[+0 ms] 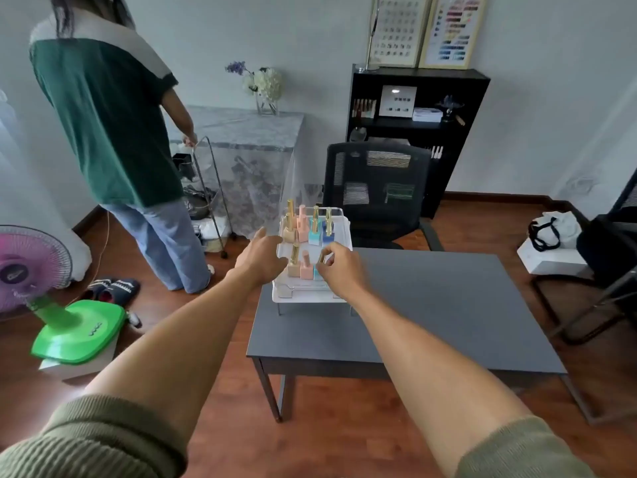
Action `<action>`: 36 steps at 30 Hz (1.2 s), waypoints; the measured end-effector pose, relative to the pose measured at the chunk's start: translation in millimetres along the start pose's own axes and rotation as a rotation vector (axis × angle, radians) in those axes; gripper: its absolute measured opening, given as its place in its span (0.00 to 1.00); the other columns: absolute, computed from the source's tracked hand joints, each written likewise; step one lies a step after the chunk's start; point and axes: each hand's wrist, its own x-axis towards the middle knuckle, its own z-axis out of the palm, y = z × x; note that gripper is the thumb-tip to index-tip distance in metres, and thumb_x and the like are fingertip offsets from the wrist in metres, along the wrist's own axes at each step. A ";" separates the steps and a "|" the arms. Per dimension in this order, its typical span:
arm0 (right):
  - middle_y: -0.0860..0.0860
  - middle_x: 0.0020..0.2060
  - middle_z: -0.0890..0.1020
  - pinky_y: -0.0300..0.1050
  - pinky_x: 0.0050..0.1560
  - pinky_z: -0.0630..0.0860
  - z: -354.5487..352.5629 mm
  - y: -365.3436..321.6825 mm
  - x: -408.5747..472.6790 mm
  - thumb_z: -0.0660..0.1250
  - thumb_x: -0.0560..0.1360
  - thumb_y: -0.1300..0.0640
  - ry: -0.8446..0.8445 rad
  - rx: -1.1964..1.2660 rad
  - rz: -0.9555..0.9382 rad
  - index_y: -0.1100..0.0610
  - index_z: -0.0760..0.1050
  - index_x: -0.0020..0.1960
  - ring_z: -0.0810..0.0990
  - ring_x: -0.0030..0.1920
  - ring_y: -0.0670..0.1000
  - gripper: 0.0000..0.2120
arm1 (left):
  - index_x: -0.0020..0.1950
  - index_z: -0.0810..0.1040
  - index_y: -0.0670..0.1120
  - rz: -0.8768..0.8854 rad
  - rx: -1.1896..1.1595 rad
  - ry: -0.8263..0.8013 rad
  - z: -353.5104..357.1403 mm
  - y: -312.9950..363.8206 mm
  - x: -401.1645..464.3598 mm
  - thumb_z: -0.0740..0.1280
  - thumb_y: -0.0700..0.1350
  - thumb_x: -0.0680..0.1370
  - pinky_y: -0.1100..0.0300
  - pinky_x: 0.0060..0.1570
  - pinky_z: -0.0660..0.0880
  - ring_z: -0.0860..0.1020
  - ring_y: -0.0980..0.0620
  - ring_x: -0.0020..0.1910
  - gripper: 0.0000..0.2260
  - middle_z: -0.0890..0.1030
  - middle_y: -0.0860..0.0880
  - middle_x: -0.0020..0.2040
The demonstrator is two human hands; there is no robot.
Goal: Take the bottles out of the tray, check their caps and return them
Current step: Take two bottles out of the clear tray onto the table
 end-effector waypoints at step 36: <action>0.54 0.48 0.84 0.55 0.47 0.80 66.2 9.3 38.9 0.64 0.83 0.46 -0.063 -0.268 0.014 0.53 0.78 0.53 0.81 0.47 0.60 0.11 | 0.63 0.83 0.48 -0.034 -0.173 -0.002 46.9 -34.7 35.1 0.76 0.48 0.76 0.54 0.56 0.70 0.71 0.44 0.71 0.16 0.70 0.44 0.74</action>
